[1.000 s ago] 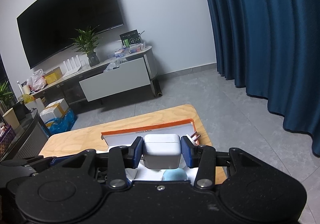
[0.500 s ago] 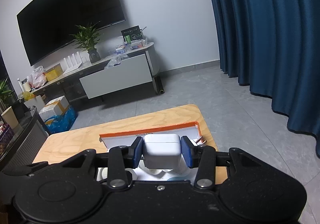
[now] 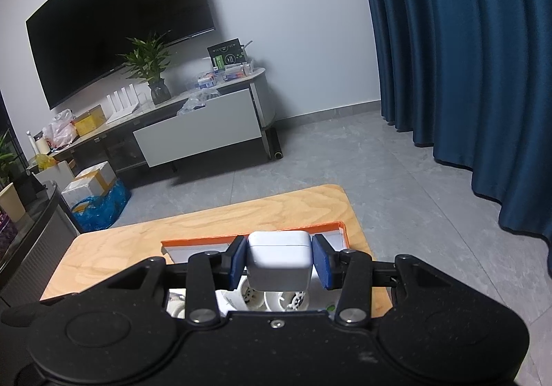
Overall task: Organize rigid objects
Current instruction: 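Lower both items into the box and open both grippers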
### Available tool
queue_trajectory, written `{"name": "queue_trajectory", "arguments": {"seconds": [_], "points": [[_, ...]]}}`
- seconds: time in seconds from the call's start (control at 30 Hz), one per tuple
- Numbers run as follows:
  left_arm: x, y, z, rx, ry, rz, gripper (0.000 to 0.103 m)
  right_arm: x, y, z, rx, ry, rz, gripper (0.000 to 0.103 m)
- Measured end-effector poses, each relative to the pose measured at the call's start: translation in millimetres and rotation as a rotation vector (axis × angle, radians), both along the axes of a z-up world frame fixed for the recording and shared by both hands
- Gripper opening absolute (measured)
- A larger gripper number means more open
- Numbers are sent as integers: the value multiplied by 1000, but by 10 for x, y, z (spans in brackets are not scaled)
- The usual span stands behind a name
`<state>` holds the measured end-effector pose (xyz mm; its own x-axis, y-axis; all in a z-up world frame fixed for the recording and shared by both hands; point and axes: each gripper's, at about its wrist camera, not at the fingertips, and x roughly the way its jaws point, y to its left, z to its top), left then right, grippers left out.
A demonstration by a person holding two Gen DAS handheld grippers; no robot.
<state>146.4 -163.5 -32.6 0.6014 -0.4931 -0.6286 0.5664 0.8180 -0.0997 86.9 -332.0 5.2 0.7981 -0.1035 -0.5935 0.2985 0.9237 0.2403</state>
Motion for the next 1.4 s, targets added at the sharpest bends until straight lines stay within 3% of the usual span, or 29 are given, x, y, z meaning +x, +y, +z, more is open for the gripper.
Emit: {"name": "queue_trajectory", "arguments": {"seconds": [0.1, 0.2, 0.63, 0.87, 1.13, 1.4], "points": [[1, -8, -18, 2, 1, -3, 80, 100, -28, -33, -3, 2, 0, 53], [13, -15, -21, 3, 2, -2, 80, 126, -53, -41, -14, -23, -10, 67], [-20, -138, -4, 5, 11, -27, 80, -340, -92, 138, -41, -70, -58, 69], [-107, -121, 104, 15, -20, -8, 96, -563, 11, 237, -61, -90, -62, 74], [-324, 66, 293, 35, -38, 61, 102, -855, 129, 359, -69, -105, -65, 84], [-680, 294, 291, 71, -16, 94, 103, -1212, 243, 374, -70, -87, -48, 89]]}}
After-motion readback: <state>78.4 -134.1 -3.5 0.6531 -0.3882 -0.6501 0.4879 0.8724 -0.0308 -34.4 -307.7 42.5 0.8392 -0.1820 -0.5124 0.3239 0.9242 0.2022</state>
